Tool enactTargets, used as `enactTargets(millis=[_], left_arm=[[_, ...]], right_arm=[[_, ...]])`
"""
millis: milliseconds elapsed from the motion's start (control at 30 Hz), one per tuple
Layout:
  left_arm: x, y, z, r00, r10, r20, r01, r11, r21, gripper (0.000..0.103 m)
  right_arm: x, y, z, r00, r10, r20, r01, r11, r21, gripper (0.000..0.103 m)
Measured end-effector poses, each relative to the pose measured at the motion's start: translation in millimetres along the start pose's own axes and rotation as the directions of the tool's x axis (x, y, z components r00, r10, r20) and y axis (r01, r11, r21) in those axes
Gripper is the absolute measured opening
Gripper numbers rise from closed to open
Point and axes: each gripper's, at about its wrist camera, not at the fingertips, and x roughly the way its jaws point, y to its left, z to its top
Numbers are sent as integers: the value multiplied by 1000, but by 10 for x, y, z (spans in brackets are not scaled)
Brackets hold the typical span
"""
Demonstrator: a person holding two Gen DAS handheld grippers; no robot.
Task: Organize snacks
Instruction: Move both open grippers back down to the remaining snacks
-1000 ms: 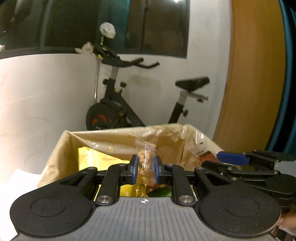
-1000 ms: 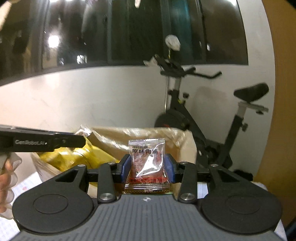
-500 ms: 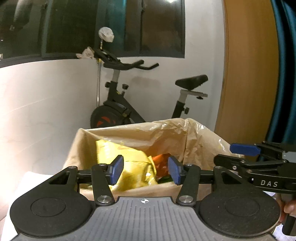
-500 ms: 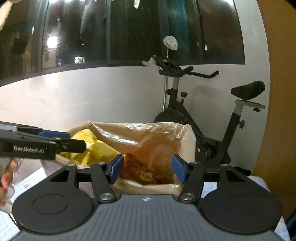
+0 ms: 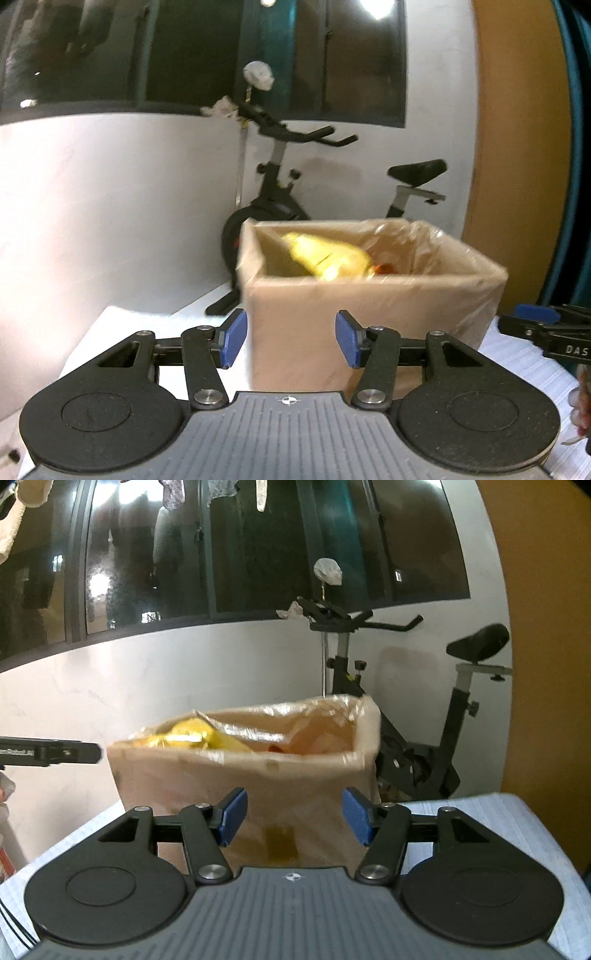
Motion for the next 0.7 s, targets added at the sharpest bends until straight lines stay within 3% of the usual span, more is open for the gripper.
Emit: enactTargets(millis=[367, 533, 633, 700], left_arm=[[172, 223, -584, 984, 35, -172, -48, 997, -68, 55], [289, 276, -759, 973, 22, -230, -39, 997, -67, 54], [322, 305, -826, 970, 19, -244, -36, 997, -64, 53], [309, 334, -888, 968, 12, -250, -31, 997, -73, 48]], right_arm=[[152, 91, -563, 986, 34, -164, -36, 999, -9, 61], [361, 218, -781, 965, 89, -246, -100, 995, -30, 61], [515, 334, -849, 942, 126, -312, -150, 987, -56, 61], [600, 448, -880, 930, 152, -335, -190, 978, -83, 61]])
